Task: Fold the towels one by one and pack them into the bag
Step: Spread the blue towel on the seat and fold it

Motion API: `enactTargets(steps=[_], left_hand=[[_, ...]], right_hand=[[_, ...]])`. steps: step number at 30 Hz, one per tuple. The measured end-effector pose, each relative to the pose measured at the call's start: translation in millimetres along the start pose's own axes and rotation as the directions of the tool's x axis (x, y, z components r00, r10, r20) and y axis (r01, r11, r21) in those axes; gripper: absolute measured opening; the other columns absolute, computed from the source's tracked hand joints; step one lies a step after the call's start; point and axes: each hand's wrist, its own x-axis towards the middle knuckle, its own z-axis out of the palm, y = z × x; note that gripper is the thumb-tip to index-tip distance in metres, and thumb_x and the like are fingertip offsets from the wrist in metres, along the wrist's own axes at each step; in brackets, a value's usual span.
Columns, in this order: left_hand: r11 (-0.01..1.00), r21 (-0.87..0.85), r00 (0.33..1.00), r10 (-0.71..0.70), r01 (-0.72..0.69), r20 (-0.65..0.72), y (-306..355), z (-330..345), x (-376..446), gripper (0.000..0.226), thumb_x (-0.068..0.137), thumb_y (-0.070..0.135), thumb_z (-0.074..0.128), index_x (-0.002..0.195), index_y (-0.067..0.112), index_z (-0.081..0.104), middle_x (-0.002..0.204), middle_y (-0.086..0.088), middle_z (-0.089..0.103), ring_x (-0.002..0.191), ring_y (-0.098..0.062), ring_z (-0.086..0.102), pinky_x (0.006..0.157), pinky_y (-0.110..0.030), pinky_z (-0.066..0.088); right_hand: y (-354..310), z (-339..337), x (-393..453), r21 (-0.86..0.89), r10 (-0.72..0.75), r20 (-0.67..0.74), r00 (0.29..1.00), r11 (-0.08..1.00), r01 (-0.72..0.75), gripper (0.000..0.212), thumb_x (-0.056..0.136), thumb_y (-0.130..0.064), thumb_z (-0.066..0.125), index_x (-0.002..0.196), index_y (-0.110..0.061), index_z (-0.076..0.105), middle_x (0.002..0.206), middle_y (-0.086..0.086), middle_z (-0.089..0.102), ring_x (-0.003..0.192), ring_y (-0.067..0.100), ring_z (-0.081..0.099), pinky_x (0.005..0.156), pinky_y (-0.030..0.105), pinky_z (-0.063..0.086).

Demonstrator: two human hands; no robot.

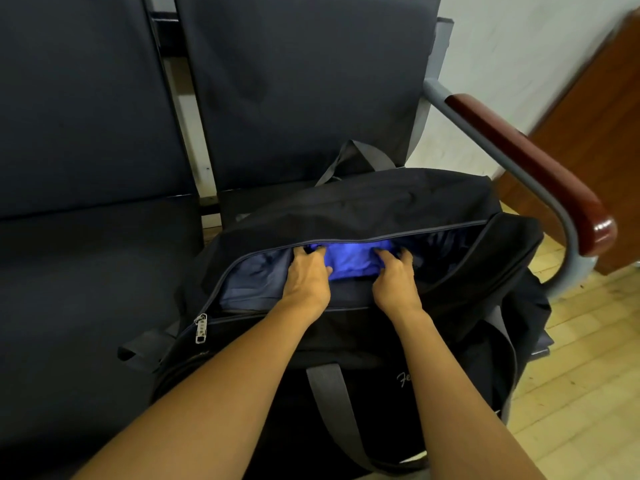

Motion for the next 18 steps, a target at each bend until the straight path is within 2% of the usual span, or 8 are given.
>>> enactTargets(steps=[3, 5, 7, 8, 10, 13, 15, 18], left_hand=[[0.999, 0.052, 0.996, -0.02, 0.015, 0.087, 0.0, -6.5, -3.2, 0.047, 0.103, 0.025, 0.043, 0.149, 0.02, 0.034, 0.14, -0.019, 0.045, 0.123, -0.036, 0.05, 0.098, -0.039, 0.043], [0.999, 0.053, 0.987, -0.011, 0.003, 0.163, -1.3, -12.6, -9.2, 0.052, 0.103, 0.027, 0.042, 0.152, 0.025, 0.026, 0.142, -0.017, 0.045, 0.125, -0.034, 0.049, 0.098, -0.037, 0.043], [0.997, 0.06, 0.961, 0.022, -0.04, 0.275, -3.6, -19.7, -20.2, 0.056, 0.102, 0.026, 0.046, 0.152, 0.028, 0.024, 0.147, -0.015, 0.04, 0.13, -0.032, 0.045, 0.1, -0.035, 0.041], [0.995, 0.076, 0.942, 0.041, -0.07, 0.334, -4.8, -23.4, -26.7, 0.055, 0.1, 0.024, 0.048, 0.151, 0.028, 0.027, 0.148, -0.013, 0.04, 0.131, -0.031, 0.044, 0.1, -0.035, 0.04], [0.985, 0.089, 0.906, 0.098, -0.147, 0.411, -7.4, -32.0, -41.2, 0.044, 0.097, 0.021, 0.053, 0.14, 0.024, 0.045, 0.14, -0.011, 0.048, 0.125, -0.029, 0.051, 0.092, -0.031, 0.042], [0.969, 0.011, 0.907, 0.227, -0.247, 0.354, -16.2, -49.6, -61.1, 0.021, 0.094, 0.015, 0.054, 0.11, 0.015, 0.068, 0.114, -0.006, 0.065, 0.1, -0.02, 0.061, 0.081, -0.028, 0.047], [0.96, -0.024, 0.925, 0.276, -0.28, 0.26, -25.1, -71.8, -73.6, 0.019, 0.093, 0.011, 0.052, 0.099, 0.012, 0.07, 0.101, -0.004, 0.068, 0.088, -0.017, 0.061, 0.079, -0.032, 0.051], [0.955, -0.046, 0.945, 0.297, -0.293, 0.138, -48.7, -111.8, -91.1, 0.019, 0.093, 0.011, 0.052, 0.093, 0.012, 0.071, 0.094, -0.003, 0.07, 0.084, -0.017, 0.063, 0.08, -0.038, 0.053]], right_hand=[[-0.9, -0.7, -9.4, -0.041, 0.018, -0.093, 0.995, 0.999, -0.022, 0.058, 0.089, 0.012, 0.043, 0.142, -0.011, 0.044, 0.157, 0.023, 0.012, 0.138, 0.045, 0.029, 0.109, 0.043, 0.035], [-5.1, -5.0, -17.4, -0.114, 0.089, -0.14, 0.986, 0.988, -0.105, 0.057, 0.088, 0.006, 0.05, 0.141, -0.013, 0.038, 0.154, 0.021, 0.017, 0.132, 0.046, 0.034, 0.097, 0.047, 0.042], [-10.2, -9.4, -27.0, -0.216, 0.169, -0.114, 0.979, 0.958, -0.191, 0.059, 0.09, -0.006, 0.055, 0.142, -0.014, 0.031, 0.148, 0.02, 0.023, 0.127, 0.044, 0.041, 0.086, 0.045, 0.043], [-12.1, -10.2, -32.2, -0.268, 0.199, -0.084, 0.976, 0.939, -0.215, 0.059, 0.091, -0.011, 0.057, 0.143, -0.014, 0.029, 0.146, 0.02, 0.025, 0.126, 0.043, 0.043, 0.086, 0.044, 0.043], [-17.6, -9.6, -43.9, -0.367, 0.21, -0.052, 0.976, 0.905, -0.214, 0.052, 0.093, -0.018, 0.056, 0.14, -0.01, 0.036, 0.144, 0.019, 0.031, 0.127, 0.041, 0.044, 0.095, 0.042, 0.043], [-39.9, -4.9, -64.3, -0.347, 0.138, -0.056, 0.989, 0.926, -0.149, 0.037, 0.094, -0.02, 0.052, 0.129, -0.007, 0.053, 0.137, 0.017, 0.049, 0.125, 0.037, 0.05, 0.099, 0.039, 0.042], [-63.5, 2.8, -82.6, -0.253, 0.091, -0.054, 0.994, 0.962, -0.102, 0.029, 0.094, -0.019, 0.052, 0.12, -0.008, 0.06, 0.127, 0.015, 0.057, 0.118, 0.037, 0.057, 0.093, 0.039, 0.046], [-100.3, 21.4, -109.1, -0.13, -0.041, -0.097, 0.994, 0.991, 0.028, 0.02, 0.096, -0.026, 0.053, 0.104, -0.011, 0.065, 0.105, 0.014, 0.067, 0.099, 0.035, 0.065, 0.085, 0.045, 0.055]])
